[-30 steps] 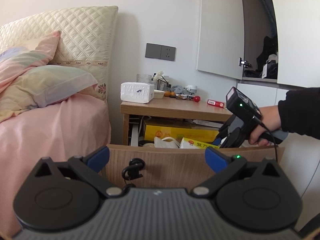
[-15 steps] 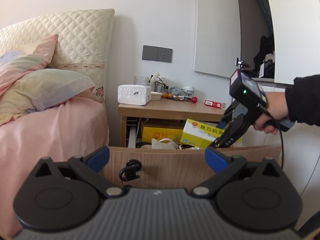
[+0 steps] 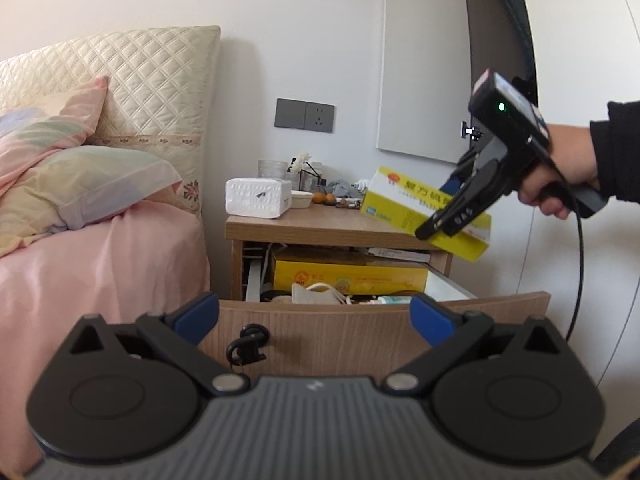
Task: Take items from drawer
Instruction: 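Carry the ointment box with the right gripper onto the cabinet top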
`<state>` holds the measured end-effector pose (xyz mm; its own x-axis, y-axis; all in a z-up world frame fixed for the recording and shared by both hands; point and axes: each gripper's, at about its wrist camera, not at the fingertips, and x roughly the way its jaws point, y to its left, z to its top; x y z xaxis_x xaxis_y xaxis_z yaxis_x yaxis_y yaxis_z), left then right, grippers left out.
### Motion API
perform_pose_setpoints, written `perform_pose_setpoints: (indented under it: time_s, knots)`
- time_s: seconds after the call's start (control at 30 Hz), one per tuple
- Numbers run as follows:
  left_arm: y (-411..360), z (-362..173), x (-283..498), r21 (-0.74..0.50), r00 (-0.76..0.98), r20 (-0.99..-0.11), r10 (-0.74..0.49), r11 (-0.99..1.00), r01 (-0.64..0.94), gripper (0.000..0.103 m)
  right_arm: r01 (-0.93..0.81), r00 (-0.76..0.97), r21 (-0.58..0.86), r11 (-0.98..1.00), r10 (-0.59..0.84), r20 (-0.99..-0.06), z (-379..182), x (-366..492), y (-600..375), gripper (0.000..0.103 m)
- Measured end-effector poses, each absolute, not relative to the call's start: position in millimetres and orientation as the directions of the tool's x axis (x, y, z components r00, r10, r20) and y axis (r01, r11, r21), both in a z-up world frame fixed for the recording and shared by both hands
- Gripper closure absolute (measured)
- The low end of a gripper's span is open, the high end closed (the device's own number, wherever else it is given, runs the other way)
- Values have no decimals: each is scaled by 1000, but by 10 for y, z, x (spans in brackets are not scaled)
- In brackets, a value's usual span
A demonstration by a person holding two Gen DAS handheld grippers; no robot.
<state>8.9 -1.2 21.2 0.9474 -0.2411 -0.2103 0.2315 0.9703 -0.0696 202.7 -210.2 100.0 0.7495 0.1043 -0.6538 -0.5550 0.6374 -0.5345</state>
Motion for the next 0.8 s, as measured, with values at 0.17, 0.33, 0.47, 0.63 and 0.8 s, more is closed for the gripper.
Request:
perform_pose_setpoints:
  time_s: [0.17, 0.33, 0.47, 0.63, 0.8]
  knots:
    - [-6, 208, 86, -74, 948, -210, -237, 971, 227, 0, -504, 792, -533, 679, 118, -599, 1245, 1994, -2064, 47]
    - [0, 204, 83, -79, 949, -210, -234, 972, 222, 0, -420, 843, -487, 766, 131, -521, 1434, 2136, -2065, 47]
    - [5, 201, 81, -83, 950, -210, -230, 973, 218, 0, -371, 864, -423, 827, 140, -483, 1486, 2337, -2114, 47]
    - [50, 199, 94, -99, 951, -210, -228, 972, 211, 0, -335, 869, -339, 879, 150, -471, 1483, 2681, -2190, 47]
    - [101, 197, 110, -116, 952, -209, -226, 972, 205, 0, -313, 864, -231, 921, 175, -473, 1484, 3021, -2311, 47]
